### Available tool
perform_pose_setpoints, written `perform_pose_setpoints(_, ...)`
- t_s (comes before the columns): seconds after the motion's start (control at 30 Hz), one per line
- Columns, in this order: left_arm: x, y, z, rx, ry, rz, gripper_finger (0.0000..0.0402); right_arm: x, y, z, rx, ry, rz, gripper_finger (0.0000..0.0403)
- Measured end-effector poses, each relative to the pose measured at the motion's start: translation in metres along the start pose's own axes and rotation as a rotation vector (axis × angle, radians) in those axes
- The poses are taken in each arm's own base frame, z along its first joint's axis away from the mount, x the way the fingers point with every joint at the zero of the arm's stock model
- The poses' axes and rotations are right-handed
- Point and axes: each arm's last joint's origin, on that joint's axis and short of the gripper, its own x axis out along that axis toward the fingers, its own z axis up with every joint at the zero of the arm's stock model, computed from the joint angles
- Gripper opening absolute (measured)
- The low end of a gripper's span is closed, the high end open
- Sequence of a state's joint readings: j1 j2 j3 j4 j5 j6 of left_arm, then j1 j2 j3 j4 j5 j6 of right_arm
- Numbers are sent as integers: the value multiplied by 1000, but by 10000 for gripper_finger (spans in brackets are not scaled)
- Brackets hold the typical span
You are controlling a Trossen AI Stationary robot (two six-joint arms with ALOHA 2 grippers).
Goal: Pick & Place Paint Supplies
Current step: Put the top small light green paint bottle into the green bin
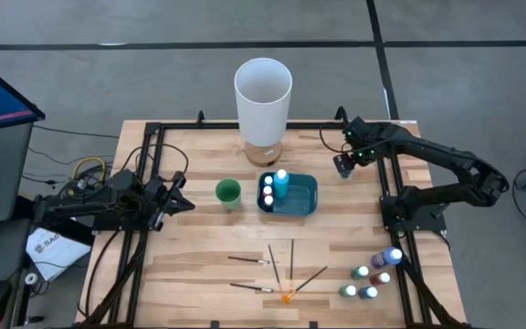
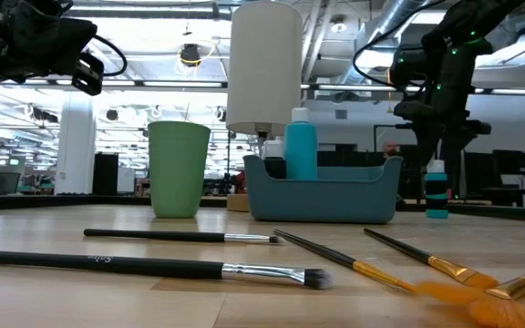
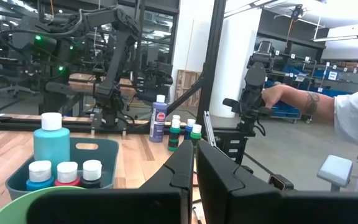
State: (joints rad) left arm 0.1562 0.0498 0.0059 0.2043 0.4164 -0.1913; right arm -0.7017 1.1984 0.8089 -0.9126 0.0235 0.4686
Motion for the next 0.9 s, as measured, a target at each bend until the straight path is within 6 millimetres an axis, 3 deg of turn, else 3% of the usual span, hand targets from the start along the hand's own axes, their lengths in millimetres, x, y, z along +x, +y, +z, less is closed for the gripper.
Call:
perform_pose_setpoints(0.53,0,0,0,-1,0,0,8,0,0,0,-5,1,-3,127)
perform_pose_setpoints(0.9,0,0,0,0,0,0,8,0,1,-1,-14,-7,-27,115)
